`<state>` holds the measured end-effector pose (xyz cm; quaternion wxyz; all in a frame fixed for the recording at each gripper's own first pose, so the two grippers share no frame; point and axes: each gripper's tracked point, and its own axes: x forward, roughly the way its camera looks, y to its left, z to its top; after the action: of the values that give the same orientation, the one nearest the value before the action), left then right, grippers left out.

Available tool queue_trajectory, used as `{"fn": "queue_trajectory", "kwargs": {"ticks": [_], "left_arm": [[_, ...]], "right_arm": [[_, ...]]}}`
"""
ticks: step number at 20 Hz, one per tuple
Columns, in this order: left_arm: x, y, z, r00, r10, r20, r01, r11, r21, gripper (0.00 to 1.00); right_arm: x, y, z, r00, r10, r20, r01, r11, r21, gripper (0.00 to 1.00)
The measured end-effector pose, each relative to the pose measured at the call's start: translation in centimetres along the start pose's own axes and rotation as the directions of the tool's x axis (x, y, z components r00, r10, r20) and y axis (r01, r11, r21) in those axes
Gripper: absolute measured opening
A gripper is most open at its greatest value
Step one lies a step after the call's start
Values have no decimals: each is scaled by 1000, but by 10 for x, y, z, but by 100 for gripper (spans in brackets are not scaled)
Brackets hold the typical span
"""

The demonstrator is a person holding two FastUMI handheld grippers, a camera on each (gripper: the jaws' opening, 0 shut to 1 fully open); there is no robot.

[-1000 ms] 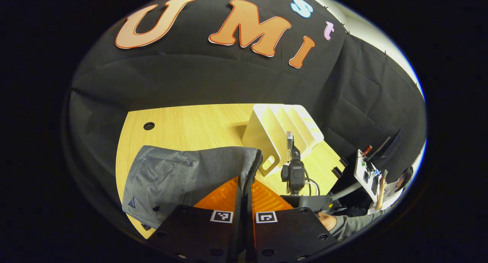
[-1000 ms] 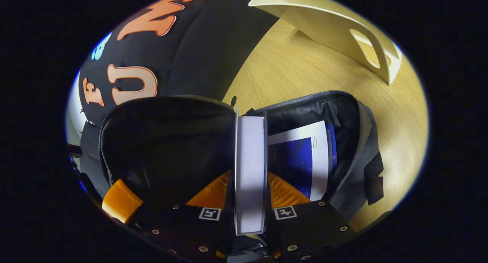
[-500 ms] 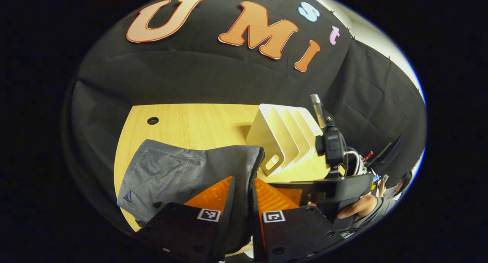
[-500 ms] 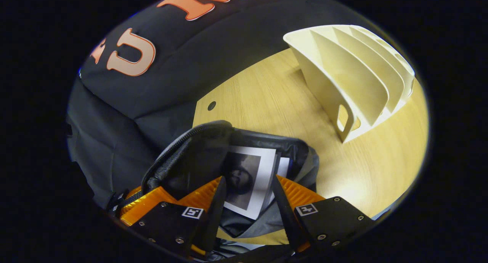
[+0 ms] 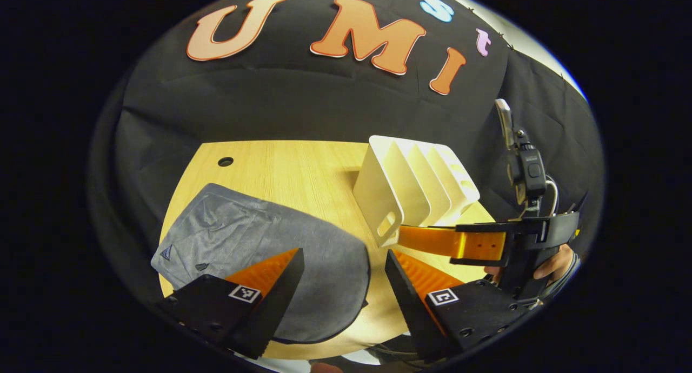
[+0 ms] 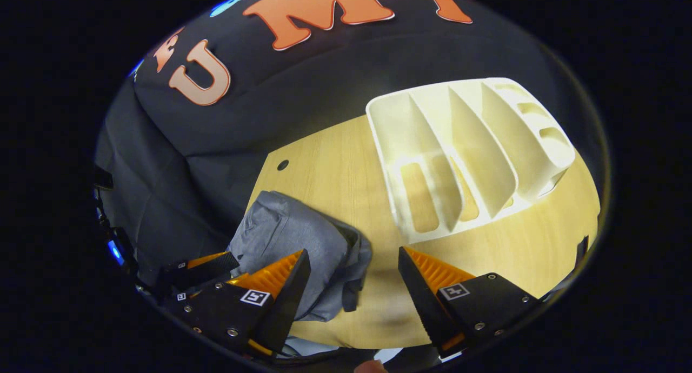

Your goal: Open the schoolbag, grab two books from the bookshelf and put them into the schoolbag.

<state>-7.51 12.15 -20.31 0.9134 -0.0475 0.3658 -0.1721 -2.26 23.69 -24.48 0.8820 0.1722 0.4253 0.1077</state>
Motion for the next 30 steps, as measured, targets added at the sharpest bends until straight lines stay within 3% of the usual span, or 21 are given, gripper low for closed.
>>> {"fn": "queue_trajectory", "kwargs": {"ticks": [6, 9, 13, 20, 24, 26, 30], "left_arm": [[3, -54, 51, 985, 93, 148, -93, 996, -8, 97], [-5, -78, 87, 956, 150, 251, -154, 988, -4, 97], [-25, -114, 117, 918, 169, 359, -166, 985, -39, 97], [-62, -150, 152, 817, 236, 526, -233, 970, -73, 96], [-82, -165, 167, 743, 248, 622, -214, 968, -131, 96], [-85, -170, 171, 724, 247, 644, -223, 967, -120, 96], [-78, -172, 158, 719, 268, 641, -250, 961, -121, 96]], "right_arm": [[-47, -50, 71, 982, -38, 184, 62, 990, -127, 97], [-74, -61, 112, 956, -29, 291, 82, 982, -169, 97], [-114, -75, 153, 913, -4, 408, 109, 966, -233, 97], [-163, -83, 187, 835, 46, 549, 159, 934, -320, 97], [-178, -80, 192, 798, 81, 597, 162, 925, -343, 96], [-183, -79, 191, 780, 112, 616, 149, 922, -357, 96], [-187, -77, 190, 763, 153, 628, 114, 925, -363, 97]]}}
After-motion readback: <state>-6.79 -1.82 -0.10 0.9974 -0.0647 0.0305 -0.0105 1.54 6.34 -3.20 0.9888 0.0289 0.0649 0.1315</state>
